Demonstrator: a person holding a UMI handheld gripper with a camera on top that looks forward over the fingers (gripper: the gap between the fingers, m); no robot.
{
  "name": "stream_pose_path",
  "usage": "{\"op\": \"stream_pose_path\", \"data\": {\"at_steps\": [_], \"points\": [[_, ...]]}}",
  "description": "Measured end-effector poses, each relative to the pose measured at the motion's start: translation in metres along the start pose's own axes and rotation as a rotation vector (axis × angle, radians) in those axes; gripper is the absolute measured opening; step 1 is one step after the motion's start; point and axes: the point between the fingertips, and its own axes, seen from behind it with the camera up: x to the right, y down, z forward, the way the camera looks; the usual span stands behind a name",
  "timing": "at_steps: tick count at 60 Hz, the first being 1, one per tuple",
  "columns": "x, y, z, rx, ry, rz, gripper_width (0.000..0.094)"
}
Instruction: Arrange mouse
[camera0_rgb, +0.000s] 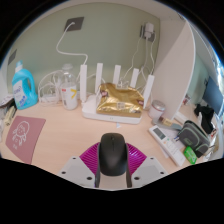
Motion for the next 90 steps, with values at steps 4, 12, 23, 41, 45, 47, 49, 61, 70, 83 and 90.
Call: {"op": "stream_pose_path", "data": {"at_steps": [4,12,23,41,45,47,49,61,70,83,90], "points": [[0.005,-0.035,-0.026,0.058,0.039,0.031,0.0350],[-0.015,-0.133,-0.095,0.224,0.048,0.102,0.0354],[-0.131,-0.232,-0.167,0.406,-0.086,0.092,0.0353],[-0.348,-0.084,-0.051,0.078,-0.278,0.013,0.0350],[-0.360,-0.052,-0.029,0.028,-0.271,-0.004,0.0351],[-0.366,-0.039,-0.022,0.005,-0.263,-0.011,0.0356],[-0.370,-0.031,-0.017,-0.011,-0.262,-0.008,0.0365],[-0.375,-0.012,-0.013,-0.052,-0.270,0.003,0.0626],[-0.363,-0.028,-0.037,-0.010,-0.225,-0.044,0.0840],[-0.350,-0.051,-0.118,0.062,-0.175,-0.008,0.0851],[-0.345,-0.056,-0.177,0.117,-0.144,-0.001,0.0857]]}}
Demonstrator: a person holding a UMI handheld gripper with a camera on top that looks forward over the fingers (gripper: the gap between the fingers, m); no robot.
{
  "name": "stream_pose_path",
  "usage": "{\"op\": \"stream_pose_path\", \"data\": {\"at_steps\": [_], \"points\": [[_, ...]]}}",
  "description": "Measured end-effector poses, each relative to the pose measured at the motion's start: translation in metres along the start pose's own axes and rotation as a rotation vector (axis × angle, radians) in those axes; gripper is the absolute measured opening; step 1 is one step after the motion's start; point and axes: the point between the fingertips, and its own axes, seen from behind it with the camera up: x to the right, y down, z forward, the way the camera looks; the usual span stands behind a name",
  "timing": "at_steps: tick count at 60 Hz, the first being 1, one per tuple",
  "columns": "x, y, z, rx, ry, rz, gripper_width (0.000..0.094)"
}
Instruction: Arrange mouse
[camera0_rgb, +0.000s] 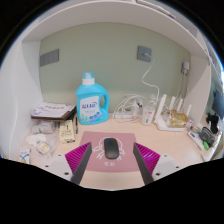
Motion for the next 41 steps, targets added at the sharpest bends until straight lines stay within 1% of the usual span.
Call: {"op": "stream_pose_path", "data": {"at_steps": [5,10,19,30,41], "points": [[-0.006,-0.001,-0.044,0.027,0.009,0.007,0.0852],[-0.011,0.007,-0.084,0.035,0.020,0.007,0.0854],[-0.021,0.031,-0.139,0.008,0.021,-0.004,0.0849],[-0.029,0.049,-0.175,0.004,0.019,0.001,0.0850],[-0.024,0.048,-0.185,0.010,0.043,-0.034,0.0848]]}}
